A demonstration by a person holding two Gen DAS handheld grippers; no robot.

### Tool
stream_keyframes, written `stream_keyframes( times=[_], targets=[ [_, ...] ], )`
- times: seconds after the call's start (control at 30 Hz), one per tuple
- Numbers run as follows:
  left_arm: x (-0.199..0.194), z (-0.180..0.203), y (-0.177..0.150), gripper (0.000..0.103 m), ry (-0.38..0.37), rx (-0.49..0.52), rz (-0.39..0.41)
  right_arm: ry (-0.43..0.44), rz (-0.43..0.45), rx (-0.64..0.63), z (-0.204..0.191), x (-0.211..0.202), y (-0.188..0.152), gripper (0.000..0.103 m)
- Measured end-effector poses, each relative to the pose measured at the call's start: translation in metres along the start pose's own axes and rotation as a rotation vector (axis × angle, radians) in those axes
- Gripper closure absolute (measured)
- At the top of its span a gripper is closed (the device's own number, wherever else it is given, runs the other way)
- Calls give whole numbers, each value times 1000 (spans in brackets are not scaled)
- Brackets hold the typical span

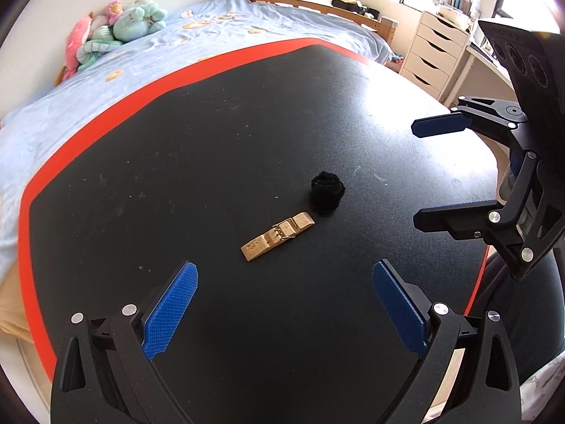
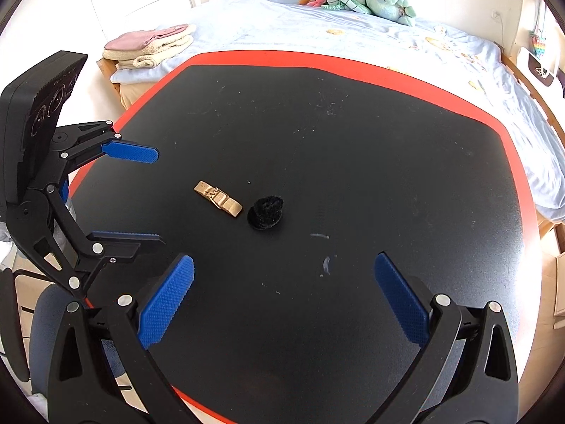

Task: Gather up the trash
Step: 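Grasp the tan strap with the left tool while the right tool grasps the black sock ball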

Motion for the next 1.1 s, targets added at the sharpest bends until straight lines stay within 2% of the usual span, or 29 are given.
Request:
stream_keyframes(
  times=[0.4,0.43,0.5,0.6,0.7,0.77,0.83,1.0,1.1],
  targets=[
    [27,-8,13,8,-13,109,4,30,-11,11,9,34,15,3],
    [28,-8,13,8,-12,111,9,33,-13,9,9,36,15,5],
    [30,-9,13,9,-11,114,14,33,-18,4,9,40,16,15],
    [33,-6,11,25,-6,122,5,34,-19,-5,8,44,18,23],
    [32,-3,10,29,5,129,14,36,-16,-16,5,46,20,29],
    [31,-5,11,37,6,119,22,38,-19,-21,1,49,23,36],
    [30,-6,12,48,6,114,26,45,-17,-27,-4,50,26,38],
    [30,-5,14,64,6,117,26,45,-15,-35,-9,52,27,48],
    [30,-3,13,74,2,113,24,41,-16,-41,-12,53,29,59]
  ],
)
Point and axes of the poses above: each gripper's, at about its wrist camera, not at the fingertips, and x roughly the way its jaws point, z to its right, y to its top, the point moved 6 cm from there along x, roughly the way its jaws point, and after that the axes turned 7 degrees about -z, right-handed, at the moved point
